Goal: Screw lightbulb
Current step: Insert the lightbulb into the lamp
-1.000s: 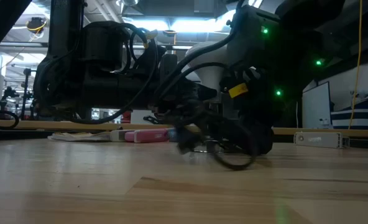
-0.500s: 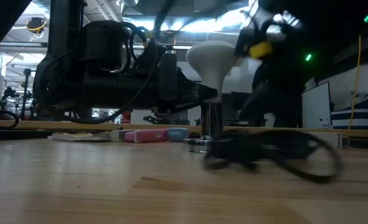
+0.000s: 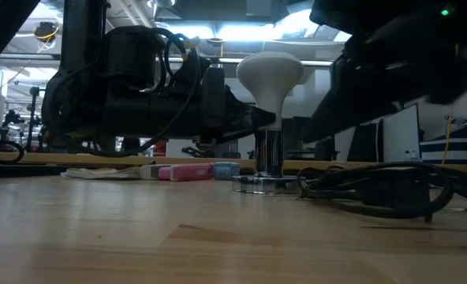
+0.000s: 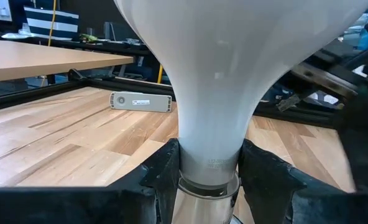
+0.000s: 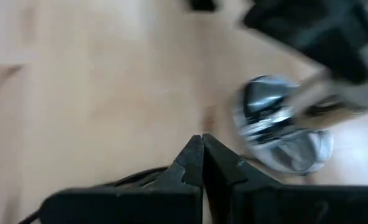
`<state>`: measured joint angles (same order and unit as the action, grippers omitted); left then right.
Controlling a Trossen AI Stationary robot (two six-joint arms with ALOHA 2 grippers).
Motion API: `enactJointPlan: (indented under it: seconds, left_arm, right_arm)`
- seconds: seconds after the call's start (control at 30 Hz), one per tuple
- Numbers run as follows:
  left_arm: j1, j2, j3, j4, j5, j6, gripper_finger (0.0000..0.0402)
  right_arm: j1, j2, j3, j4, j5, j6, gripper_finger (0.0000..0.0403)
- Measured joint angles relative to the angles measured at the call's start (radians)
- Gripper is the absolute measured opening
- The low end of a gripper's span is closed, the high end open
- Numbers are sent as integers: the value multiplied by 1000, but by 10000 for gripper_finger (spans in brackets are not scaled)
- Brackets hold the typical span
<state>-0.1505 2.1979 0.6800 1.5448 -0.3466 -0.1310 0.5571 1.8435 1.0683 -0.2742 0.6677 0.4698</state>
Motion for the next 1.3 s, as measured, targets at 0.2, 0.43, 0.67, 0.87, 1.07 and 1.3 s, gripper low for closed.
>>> enactJointPlan:
  seconds: [0.2, 0.43, 0.67, 0.87, 1.07, 1.3]
  left_arm:
    - [0, 0, 0, 0, 0, 0, 143]
    - [0, 0, 0, -1, 0, 0, 143]
    - [0, 0, 0, 0, 0, 0, 143]
    - [0, 0, 0, 0, 0, 0, 143]
    - [0, 0, 0, -1, 0, 0, 143]
    - [1, 0, 0, -1, 0, 0, 143]
  right_arm:
    - [-1, 14, 1, 11, -150, -7, 5]
    - [-1, 80, 5, -72, -139, 26, 5]
    - [-34, 85, 0, -393, 52, 132, 5]
    - [-153, 86, -43, -421, 125, 127, 5]
    - [-233, 63, -49, -403, 125, 105, 5]
    - [-164, -14, 29, -374, 99, -29, 5]
